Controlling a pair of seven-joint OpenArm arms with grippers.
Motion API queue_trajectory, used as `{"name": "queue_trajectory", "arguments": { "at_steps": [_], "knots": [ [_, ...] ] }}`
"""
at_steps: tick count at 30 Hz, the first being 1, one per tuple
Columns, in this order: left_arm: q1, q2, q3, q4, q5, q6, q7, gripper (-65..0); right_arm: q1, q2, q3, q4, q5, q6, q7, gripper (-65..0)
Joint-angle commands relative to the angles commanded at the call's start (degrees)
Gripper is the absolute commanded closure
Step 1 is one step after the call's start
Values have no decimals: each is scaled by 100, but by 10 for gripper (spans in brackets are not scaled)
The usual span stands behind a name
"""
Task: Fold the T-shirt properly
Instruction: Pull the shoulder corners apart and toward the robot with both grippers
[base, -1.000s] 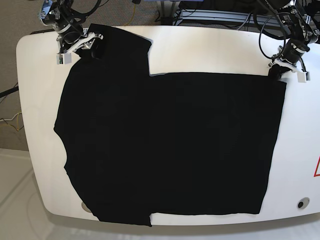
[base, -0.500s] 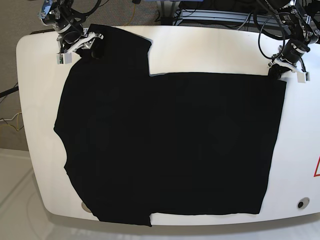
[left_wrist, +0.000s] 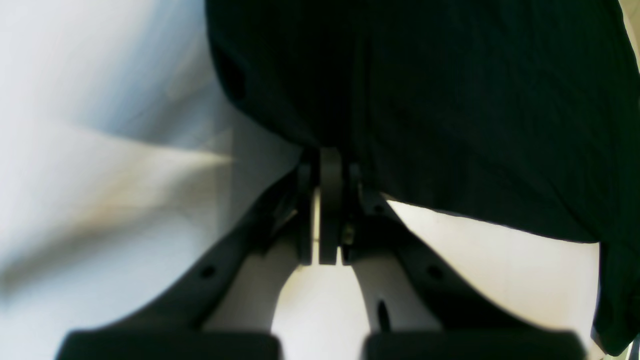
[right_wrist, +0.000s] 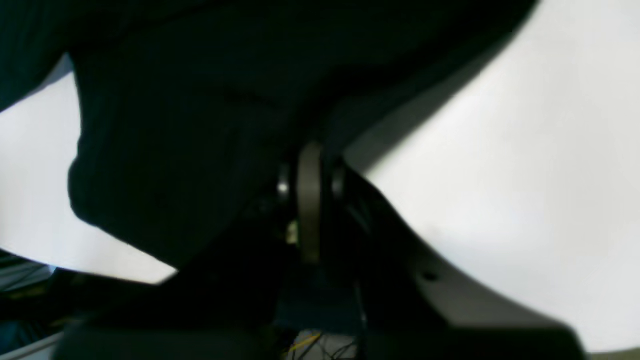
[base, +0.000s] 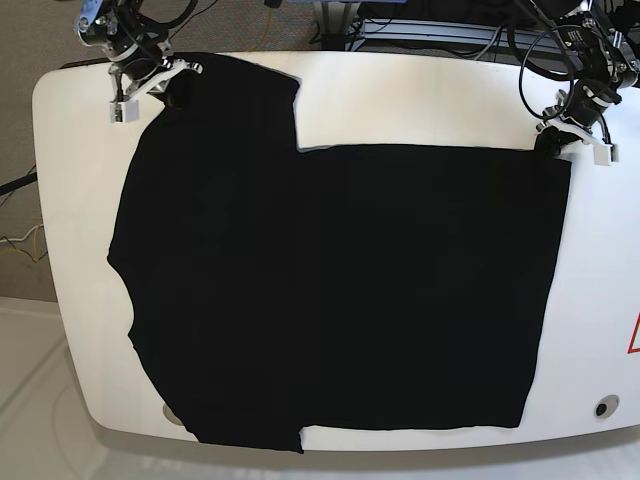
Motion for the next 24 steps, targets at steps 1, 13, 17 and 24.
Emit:
{"name": "queue_trajectory", "arguments": {
  "at_steps": [1, 13, 17, 24],
  "knots": [
    [3, -1, 19, -3, -1, 0, 4, 0, 38, -3, 145, -5, 0, -14, -1, 0],
    [-41, -7, 4, -7, -72, 0, 3, 0, 171, 71, 330, 0, -21, 6, 40, 0],
    [-23, -10, 13, 23, -153, 0, 22, 0, 156, 80, 366, 32, 30, 7, 31, 0],
    [180, -9, -7, 303, -552, 0, 116, 0, -37, 66, 520, 99, 449, 8, -4, 0]
  ]
}}
